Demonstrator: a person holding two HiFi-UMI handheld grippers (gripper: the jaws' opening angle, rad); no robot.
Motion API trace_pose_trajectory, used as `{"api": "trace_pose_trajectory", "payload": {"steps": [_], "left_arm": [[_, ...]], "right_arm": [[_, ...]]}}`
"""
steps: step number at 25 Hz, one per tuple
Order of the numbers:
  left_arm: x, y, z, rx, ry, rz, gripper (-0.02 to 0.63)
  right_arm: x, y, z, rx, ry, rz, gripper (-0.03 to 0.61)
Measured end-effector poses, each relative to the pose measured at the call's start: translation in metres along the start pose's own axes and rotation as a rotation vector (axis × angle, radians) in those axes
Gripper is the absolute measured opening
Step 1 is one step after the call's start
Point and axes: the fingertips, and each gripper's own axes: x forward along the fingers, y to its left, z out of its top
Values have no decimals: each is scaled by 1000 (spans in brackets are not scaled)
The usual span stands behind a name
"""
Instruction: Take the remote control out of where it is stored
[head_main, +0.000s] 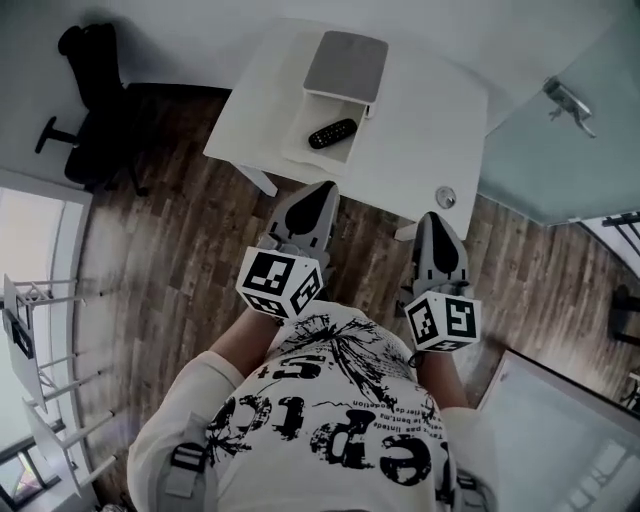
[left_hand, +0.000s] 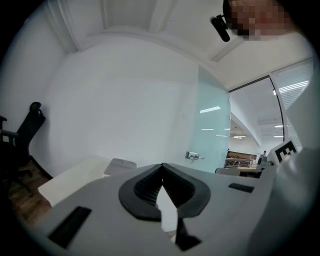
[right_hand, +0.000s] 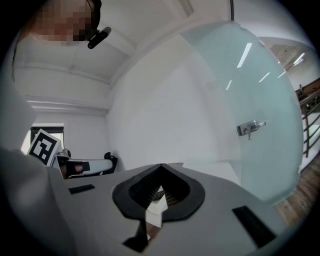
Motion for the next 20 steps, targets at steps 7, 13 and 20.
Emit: {"api": "trace_pose_trajectory", "payload": {"steps": [7, 13, 20], "left_arm": [[58, 82, 30, -10, 46, -111, 8], [95, 128, 27, 26, 139, -207, 8], [130, 143, -6, 23, 259, -238, 8]], "right_arm": [[87, 20, 17, 9, -18, -107, -6], [138, 25, 11, 42, -16, -206, -6], [169, 6, -7, 69, 35, -239, -6]]}}
